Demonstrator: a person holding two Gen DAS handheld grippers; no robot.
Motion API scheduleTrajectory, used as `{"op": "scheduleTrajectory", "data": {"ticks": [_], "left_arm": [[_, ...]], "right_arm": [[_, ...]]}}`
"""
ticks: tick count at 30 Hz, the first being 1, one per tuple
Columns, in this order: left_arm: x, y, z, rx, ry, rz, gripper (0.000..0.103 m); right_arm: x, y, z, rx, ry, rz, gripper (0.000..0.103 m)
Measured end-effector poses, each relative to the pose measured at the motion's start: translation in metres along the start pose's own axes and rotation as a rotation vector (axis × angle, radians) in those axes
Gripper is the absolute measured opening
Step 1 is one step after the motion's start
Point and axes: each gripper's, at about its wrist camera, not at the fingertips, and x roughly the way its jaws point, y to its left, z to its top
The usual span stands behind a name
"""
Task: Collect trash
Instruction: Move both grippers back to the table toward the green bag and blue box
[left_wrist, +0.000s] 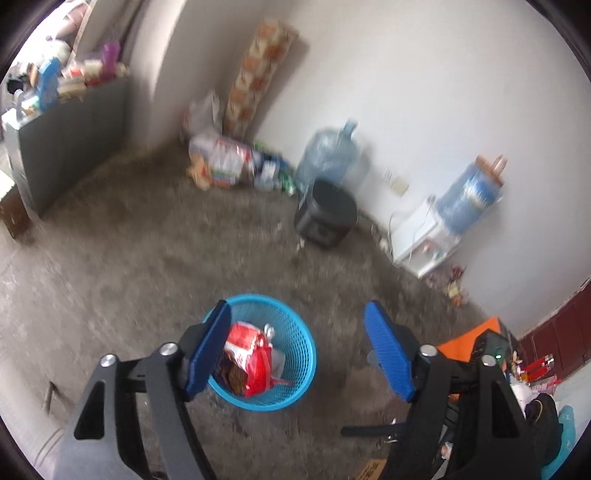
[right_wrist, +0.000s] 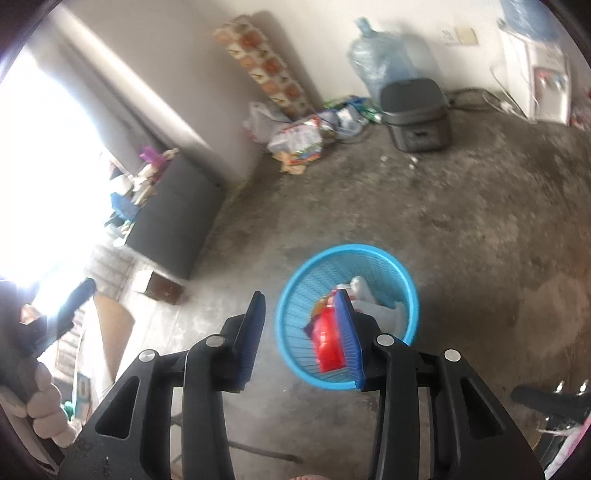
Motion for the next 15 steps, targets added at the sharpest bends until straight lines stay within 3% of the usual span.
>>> {"op": "scheduleTrajectory", "data": {"ticks": [4, 10, 15], "left_arm": [[-0.065, 0.013, -0.016, -0.001, -0.111, 0.014, 0.092], [-0.162, 0.048, -0.056, -0.074, -0.248, 0.072, 0.093], [-0.227, 0.083, -0.100, -0.150, -0.287, 0.139, 0.095]], "right_arm": [[-0.019, 0.028, -0.002, -0.090, -0.041, 0.036, 0.055], [-0.032, 0.084, -0.002, -0.249, -0.035, 0.137, 0.057], [-0.036, 0.147, -0.009, -0.395, -0.003, 0.249, 0.057]]}}
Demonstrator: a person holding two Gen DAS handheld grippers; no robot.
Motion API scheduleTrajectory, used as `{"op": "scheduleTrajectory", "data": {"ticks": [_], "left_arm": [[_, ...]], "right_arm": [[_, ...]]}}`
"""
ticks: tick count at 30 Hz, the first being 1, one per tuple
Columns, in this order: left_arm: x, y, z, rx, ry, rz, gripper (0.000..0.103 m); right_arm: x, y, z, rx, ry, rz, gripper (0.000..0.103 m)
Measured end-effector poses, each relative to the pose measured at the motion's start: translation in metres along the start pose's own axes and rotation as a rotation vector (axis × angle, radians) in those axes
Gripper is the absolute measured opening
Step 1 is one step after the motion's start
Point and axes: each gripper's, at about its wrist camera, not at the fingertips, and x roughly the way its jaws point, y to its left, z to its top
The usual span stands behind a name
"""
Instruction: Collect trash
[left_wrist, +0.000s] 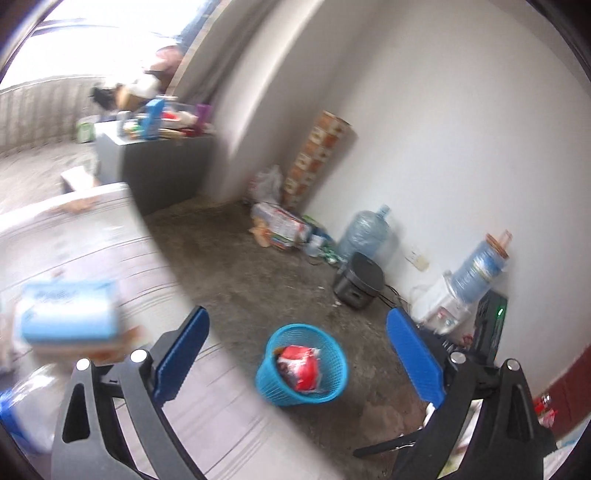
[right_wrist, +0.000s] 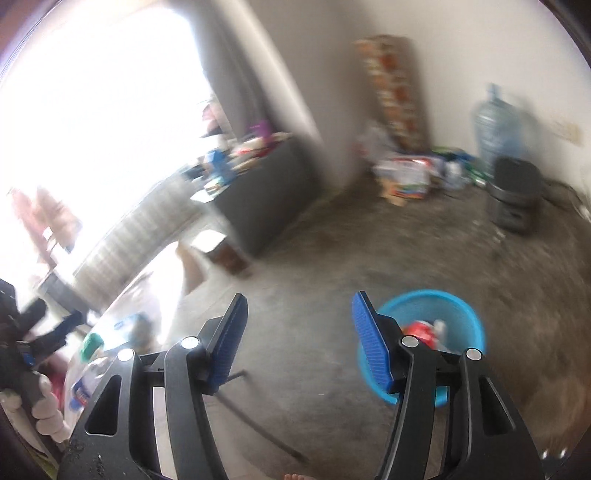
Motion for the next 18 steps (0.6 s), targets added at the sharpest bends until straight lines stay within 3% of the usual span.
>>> {"op": "scheduleTrajectory", "data": {"ticks": [7, 12, 16, 18], "left_arm": [[-0.096, 0.075, -0.027, -0.084, -0.113, 0.140, 0.095], [-0.162, 0.145, -0.005, -0.148, -0.224, 0.254, 0.095], [-0.175, 0.202, 0.020, -0.195, -0.236, 0.377, 0.094], [-0.168, 0.234, 0.029, -0.231, -0.221, 0.435, 0.086]], "right_arm": [[0.036, 0.089, 0.005, -0.149, 0.098, 0.164, 0.059], [0.075, 0.153, 0.001, -0.208, 0.181, 0.242, 0.059], [0.125, 0.210, -0.003, -0.250, 0.261, 0.294, 0.059], [0.149, 0.240, -0.008, -0.287, 0.310, 0.303, 0.059]]}}
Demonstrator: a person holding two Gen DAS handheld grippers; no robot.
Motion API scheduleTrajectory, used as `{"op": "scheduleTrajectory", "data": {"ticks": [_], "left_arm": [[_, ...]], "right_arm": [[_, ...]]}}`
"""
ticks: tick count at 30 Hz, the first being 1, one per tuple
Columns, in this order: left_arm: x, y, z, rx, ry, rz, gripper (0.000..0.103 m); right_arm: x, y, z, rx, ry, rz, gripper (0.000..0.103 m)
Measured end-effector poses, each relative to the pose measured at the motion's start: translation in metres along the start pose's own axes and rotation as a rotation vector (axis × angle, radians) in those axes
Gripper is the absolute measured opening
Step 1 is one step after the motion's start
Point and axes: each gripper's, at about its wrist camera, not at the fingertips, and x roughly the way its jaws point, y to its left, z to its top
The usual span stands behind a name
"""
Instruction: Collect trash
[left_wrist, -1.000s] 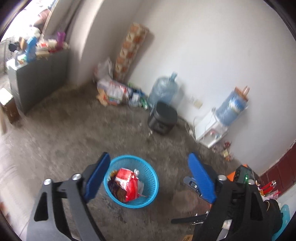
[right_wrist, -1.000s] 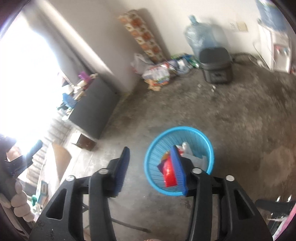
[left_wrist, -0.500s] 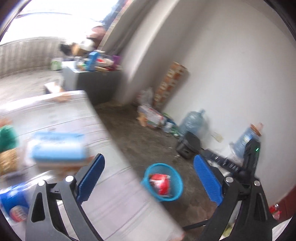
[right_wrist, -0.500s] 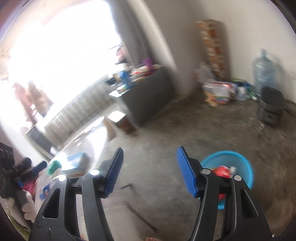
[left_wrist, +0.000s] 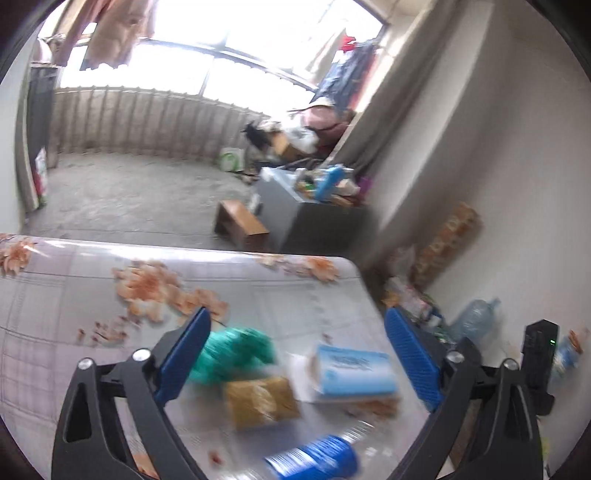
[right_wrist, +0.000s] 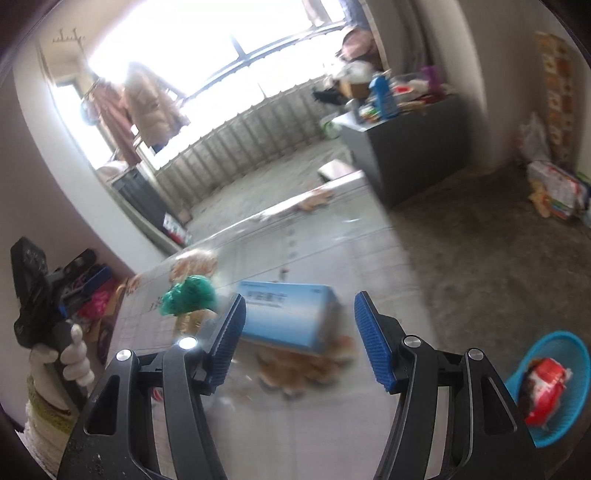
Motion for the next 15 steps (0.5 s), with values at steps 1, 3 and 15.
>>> {"op": "scheduleTrajectory", "data": {"ticks": [1, 3, 15], "left_arm": [[0.015, 0.012, 0.005, -0.023, 0.028, 0.037, 0.083], [0.047, 0.030, 0.009, -0.050, 0.112, 0.067, 0.076], [0.110, 0.032, -0.032, 0.123, 0.431, 0.052, 0.060]], "right_arm": [[0.015, 0.009, 0.006, -0.014, 0.022, -0.014, 0.059], [0.048, 0.020, 0.016, -0.046, 0.078, -0.039, 0.059], [0.115, 0.017, 0.017, -0.068, 0.291, -0.110, 0.053]]}}
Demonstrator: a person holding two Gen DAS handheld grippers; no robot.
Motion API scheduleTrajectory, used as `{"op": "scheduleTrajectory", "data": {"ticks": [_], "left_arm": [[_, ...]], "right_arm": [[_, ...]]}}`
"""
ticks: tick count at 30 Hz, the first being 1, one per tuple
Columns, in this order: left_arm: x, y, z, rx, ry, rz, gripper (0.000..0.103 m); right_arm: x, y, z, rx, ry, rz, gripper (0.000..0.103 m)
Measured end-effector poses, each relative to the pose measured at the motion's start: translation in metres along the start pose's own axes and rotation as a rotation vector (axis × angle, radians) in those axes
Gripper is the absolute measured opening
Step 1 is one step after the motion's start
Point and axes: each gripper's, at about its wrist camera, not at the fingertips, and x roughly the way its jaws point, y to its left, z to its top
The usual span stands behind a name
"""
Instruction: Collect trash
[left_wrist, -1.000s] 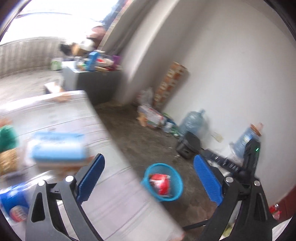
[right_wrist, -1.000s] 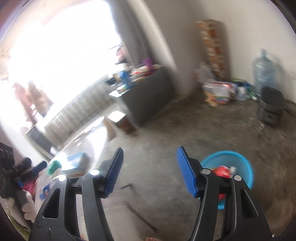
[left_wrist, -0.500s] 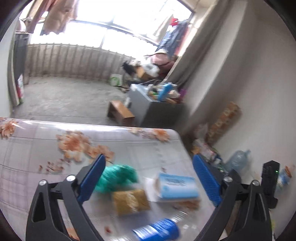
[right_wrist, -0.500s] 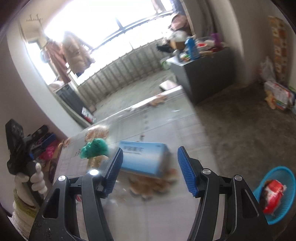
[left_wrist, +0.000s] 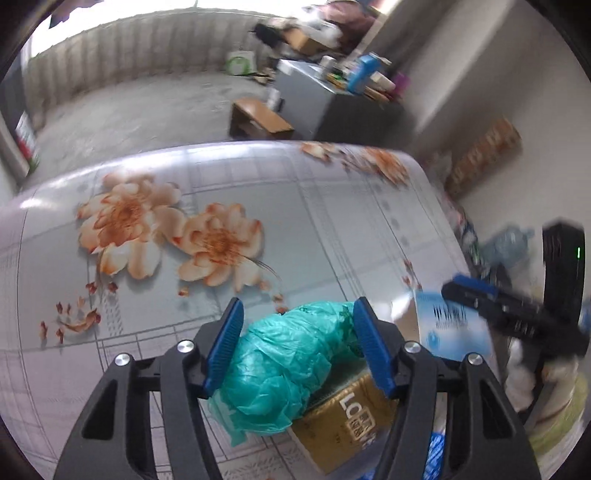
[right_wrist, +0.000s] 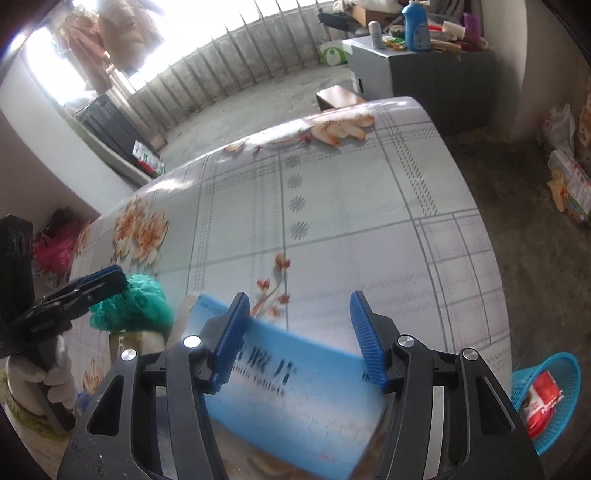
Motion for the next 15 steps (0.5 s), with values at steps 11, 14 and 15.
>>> {"op": "scheduleTrajectory", "data": {"ticks": [11, 14, 15], "left_arm": [[-0.006, -0.027, -0.029, 0.143, 0.123, -0.125, 0.060], [-0.011, -0.035, -0.039, 0.181, 0.137, -0.136, 0.060], [-0.013, -0.036, -0.041, 0.192, 0.141, -0.138, 0.060]], "right_arm": [[-0.044, -0.004, -0.082, 0.103, 0.034, 0.051, 0.053], [-0.056, -0.004, -0.108, 0.141, 0.034, 0.070, 0.053], [-0.060, -0.004, -0.115, 0.148, 0.034, 0.072, 0.053]]}}
